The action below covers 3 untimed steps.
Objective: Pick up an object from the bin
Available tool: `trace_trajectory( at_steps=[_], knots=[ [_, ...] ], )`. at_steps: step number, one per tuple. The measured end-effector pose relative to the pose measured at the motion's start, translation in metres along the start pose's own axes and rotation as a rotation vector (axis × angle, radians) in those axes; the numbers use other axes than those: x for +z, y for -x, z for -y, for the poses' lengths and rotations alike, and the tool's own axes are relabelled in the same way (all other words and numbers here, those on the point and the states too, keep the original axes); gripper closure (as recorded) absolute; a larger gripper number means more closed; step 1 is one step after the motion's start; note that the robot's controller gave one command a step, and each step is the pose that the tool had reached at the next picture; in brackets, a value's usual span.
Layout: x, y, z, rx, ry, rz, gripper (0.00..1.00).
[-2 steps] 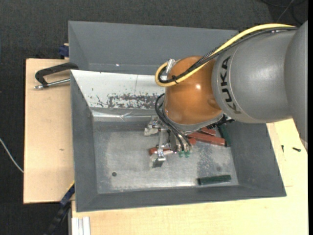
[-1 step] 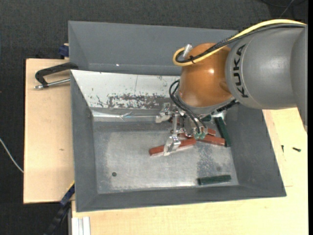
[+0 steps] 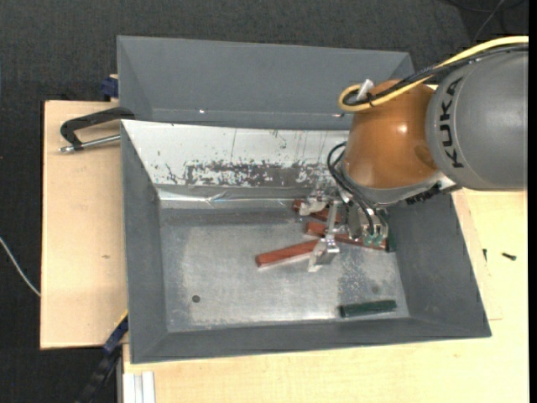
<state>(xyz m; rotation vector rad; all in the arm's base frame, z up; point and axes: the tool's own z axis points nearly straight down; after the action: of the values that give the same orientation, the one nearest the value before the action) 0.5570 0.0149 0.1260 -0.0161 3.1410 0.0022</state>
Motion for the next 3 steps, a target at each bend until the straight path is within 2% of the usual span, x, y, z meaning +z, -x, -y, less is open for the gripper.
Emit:
trace_trajectory(
  at_steps=[1, 2, 3],
  knots=[
    [0.0524, 0.0107, -0.0027, -0.135, -0.001, 0.003, 0.00],
    [0.0454, 0.0084, -0.0021, -0.134, 0.000, 0.001, 1.00],
    [0.0455, 0.0083, -0.0021, -0.134, 0.000, 0.001, 1.00]
  ],
)
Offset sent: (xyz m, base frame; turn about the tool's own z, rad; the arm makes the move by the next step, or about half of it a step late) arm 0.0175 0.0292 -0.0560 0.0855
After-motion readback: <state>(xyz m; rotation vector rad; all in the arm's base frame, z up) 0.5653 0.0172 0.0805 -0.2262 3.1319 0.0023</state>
